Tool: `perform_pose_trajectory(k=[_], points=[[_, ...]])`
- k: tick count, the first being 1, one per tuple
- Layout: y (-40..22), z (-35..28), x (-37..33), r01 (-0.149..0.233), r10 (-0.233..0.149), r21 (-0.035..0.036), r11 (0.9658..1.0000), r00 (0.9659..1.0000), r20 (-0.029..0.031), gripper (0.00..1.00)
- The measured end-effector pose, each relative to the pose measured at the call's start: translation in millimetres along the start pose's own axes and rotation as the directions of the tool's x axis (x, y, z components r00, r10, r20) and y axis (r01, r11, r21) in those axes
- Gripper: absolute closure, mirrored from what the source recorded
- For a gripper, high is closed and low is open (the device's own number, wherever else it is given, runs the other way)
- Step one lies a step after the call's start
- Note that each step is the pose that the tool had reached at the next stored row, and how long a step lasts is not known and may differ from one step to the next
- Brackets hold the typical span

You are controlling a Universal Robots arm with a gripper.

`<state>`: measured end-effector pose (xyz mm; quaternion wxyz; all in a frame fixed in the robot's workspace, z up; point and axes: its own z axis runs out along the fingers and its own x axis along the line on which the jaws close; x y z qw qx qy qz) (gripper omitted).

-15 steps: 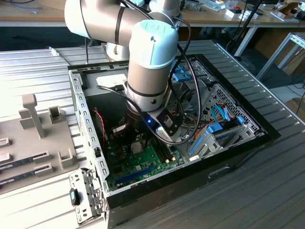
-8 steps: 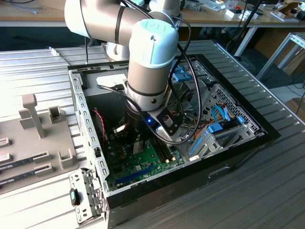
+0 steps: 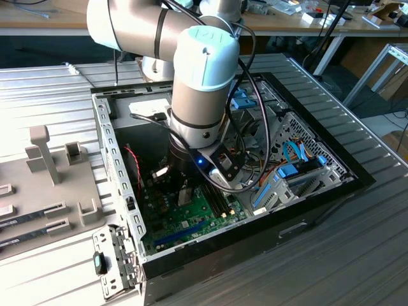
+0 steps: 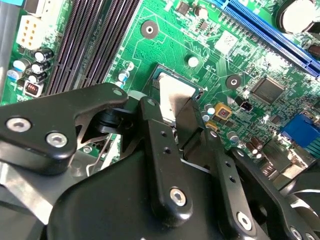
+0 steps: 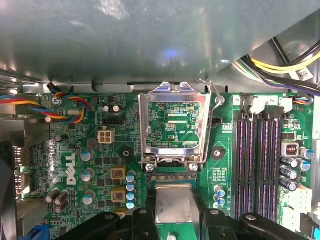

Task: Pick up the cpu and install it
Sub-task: 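Place the cpu into insertion slot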

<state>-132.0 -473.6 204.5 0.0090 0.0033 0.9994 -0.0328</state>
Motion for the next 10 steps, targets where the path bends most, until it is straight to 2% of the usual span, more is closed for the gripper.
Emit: perform_pose_trajectory(k=[7,8,9,10], points=[[-0.7,0.2,0.2,0.002,-0.002,-0.0018,1.0000,1.0000,0.0002,0.61],[-1.0,0.2,0.2,0.003,-0.003,-0.0022,1.0000,1.0000,0.0003,0.60],[-1.2,0.1,0.2,0.003,-0.003,-0.0025,1.0000,1.0000,0.0002,0.53],[-1.3,0.1,0.2,0.003,-0.003,-0.0027,1.0000,1.0000,0.0002,0.53]])
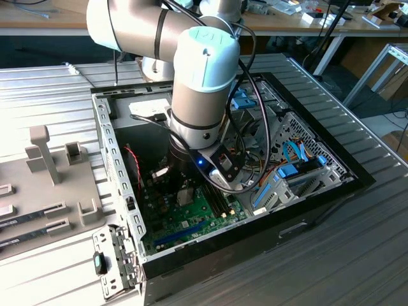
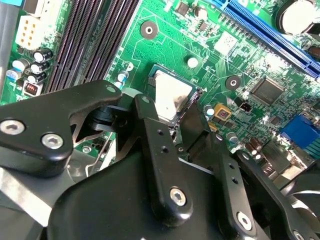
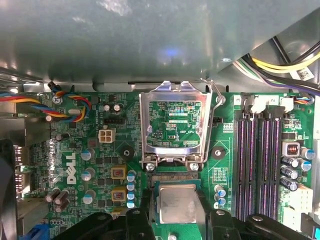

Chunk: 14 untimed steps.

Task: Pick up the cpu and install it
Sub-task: 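Place the cpu into insertion slot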

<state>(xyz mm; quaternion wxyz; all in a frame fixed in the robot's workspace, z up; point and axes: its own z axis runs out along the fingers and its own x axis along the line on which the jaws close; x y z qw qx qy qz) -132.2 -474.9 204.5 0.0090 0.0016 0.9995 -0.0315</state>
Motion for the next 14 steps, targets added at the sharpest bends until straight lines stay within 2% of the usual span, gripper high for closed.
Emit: perform_pose_trajectory(k=[5,14], points=[[0.0,0.0,-0.1,0.041,-0.041,-0.0007,0.9992,0.9992,0.0026,0.53],[-2.3,1.3,-3.7,0.044,-0.044,-0.0006,0.9990,0.9990,0.0014,0.53]])
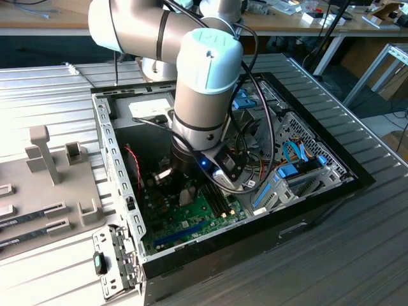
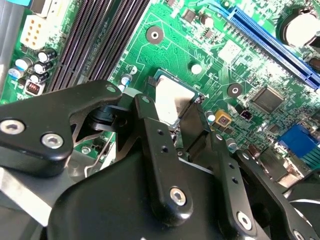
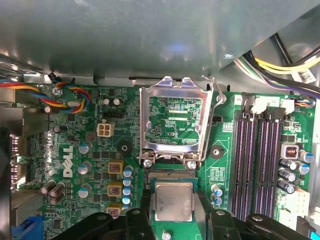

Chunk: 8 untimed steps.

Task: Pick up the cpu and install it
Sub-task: 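Place the cpu into insertion slot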

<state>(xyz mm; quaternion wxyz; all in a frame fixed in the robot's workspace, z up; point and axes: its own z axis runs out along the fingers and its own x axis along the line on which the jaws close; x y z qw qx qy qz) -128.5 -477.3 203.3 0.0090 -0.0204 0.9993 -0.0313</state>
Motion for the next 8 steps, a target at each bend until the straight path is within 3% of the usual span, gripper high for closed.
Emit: perform_pose_trajectory(k=[8], points=[[0.0,0.6,-0.6,0.001,-0.001,-0.0002,1.0000,1.0000,-0.0001,0.53]])
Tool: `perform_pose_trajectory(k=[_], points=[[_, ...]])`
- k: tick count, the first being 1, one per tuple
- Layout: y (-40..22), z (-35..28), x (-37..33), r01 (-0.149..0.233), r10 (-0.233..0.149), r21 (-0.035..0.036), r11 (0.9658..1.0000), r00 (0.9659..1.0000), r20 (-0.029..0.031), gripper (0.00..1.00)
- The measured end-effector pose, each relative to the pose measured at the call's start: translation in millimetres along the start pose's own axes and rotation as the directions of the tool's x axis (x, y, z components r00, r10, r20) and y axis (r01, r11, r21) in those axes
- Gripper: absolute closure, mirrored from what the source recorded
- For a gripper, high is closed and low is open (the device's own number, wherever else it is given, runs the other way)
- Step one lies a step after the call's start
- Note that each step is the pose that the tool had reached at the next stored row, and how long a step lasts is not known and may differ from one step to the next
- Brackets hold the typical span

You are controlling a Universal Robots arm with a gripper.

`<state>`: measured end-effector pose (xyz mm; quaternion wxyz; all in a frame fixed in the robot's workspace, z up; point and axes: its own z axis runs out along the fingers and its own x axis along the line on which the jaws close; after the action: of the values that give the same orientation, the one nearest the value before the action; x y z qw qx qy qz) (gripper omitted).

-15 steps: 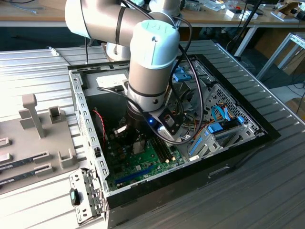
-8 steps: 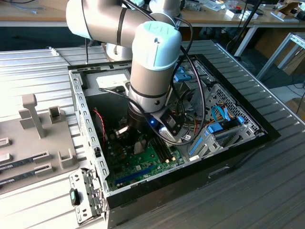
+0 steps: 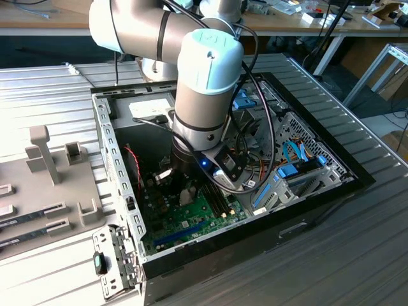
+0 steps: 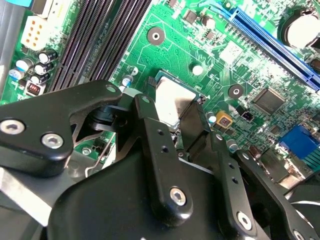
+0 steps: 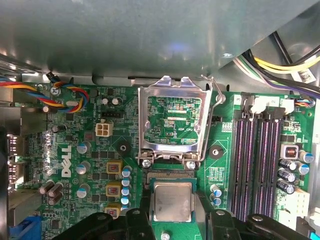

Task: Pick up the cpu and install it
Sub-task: 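Place the cpu into insertion slot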

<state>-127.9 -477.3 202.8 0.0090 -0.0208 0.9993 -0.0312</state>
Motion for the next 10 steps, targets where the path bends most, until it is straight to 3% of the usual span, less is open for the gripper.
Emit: perform_pose_trajectory(k=[3,10], points=[[0.0,-0.1,-0.1,0.000,0.000,0.0001,1.0000,1.0000,-0.0001,0.60],[0.1,-0.4,1.2,0.000,0.000,-0.0002,1.0000,1.0000,0.0004,0.60]])
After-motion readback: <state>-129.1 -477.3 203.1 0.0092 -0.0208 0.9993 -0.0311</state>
